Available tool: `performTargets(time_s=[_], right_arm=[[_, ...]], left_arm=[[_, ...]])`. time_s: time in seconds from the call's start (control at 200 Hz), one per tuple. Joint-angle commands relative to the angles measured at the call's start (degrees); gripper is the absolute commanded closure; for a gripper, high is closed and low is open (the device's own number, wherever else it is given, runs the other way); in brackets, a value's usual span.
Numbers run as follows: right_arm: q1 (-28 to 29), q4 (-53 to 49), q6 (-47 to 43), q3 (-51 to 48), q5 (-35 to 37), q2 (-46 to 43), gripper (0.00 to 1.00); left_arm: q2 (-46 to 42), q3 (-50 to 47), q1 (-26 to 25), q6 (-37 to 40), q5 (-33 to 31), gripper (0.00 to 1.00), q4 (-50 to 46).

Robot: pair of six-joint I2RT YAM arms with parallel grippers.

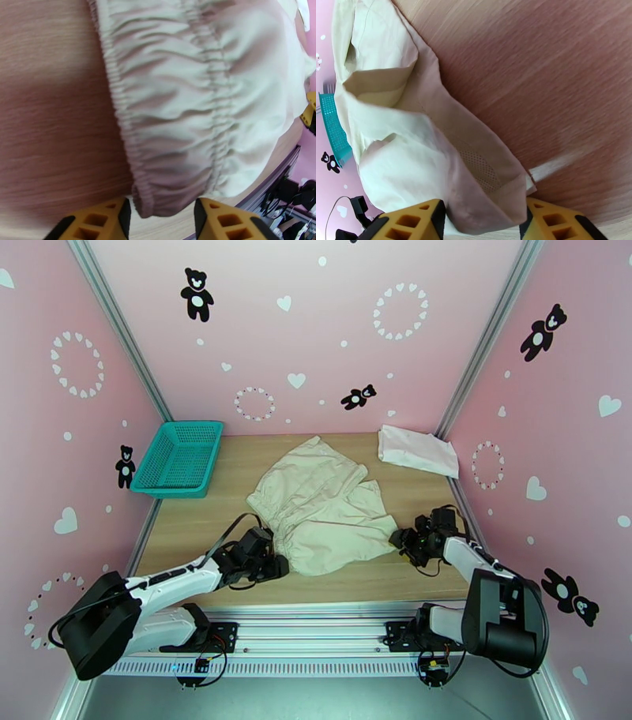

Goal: Fold and stack the mixed laundry pile

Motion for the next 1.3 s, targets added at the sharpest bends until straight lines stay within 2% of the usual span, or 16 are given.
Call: performTargets(time_s=[0.0,0.1,0.365,0.586,0.606,0.641,0.696,0.791,0.831,0.931,1.026,1.166,1.226,1.297], right_arm=[[-0.12,1.81,-0.38,-0.28,-0.68,-0.47,0.62],[-0.07,-0.98,-1.05,1.2,0.0,-2.29,0.76],[-0.03,-20.44,-3.66,7.51,6.95,-14.78,0.93],[0.22,-28.87,-3.91,11.8,8.07,-21.05,0.95],[0.35,-29.1,-3.97,12.02,8.49,-20.99,0.94],[0.57,-29.39,-4.02,12.42,9.63,-20.74,0.93],[0.84,-29.68,-4.0,12.61,11.11,-19.88,0.88],[2.23,-29.63,-3.73,12.97,12.1,-18.47,0.65],[3.31,-29.78,-3.63,13.36,13.24,-18.23,0.58],[6.22,-29.78,-3.02,14.63,16.04,-18.05,0.49],[11.22,-28.87,-2.97,16.59,17.88,-16.47,0.47],[22.91,-24.53,-0.62,18.91,18.97,-12.1,0.47],[27.84,-22.59,0.54,19.65,19.7,-10.03,0.47],[30.96,-20.31,1.8,19.6,20.41,-8.5,0.47]], left_arm=[[-0.88,1.18,-0.41,-0.27,-2.02,0.79,4.39],[-2.76,2.22,-0.41,0.54,-2.53,1.0,2.8],[-12.12,5.25,-0.41,2.99,-2.56,1.0,-10.2],[-16.86,7.01,-0.37,4.74,-1.34,1.0,-18.5],[-16.73,6.94,-0.41,4.84,-1.11,1.0,-18.73],[-16.28,6.75,-0.41,4.71,-1.02,0.89,-19.18],[-15.26,6.59,-0.41,4.32,-1.44,0.78,-19.8],[-13.23,7.19,-0.41,4.03,-2.85,0.31,-22.05],[-12.75,7.8,-0.41,4.07,-4.34,0.24,-23.54],[-12.53,9.34,0.41,4.77,-7.24,0.23,-25.52],[-10.21,11.41,5.65,7.41,-5.72,0.28,-23.19],[-0.17,17.59,15.16,13.59,-2.12,0.32,-16.54],[5.21,20.4,16.93,15.33,-1.98,0.37,-14.94],[10.92,25.03,17.96,16.36,-0.18,0.42,-13.19]])
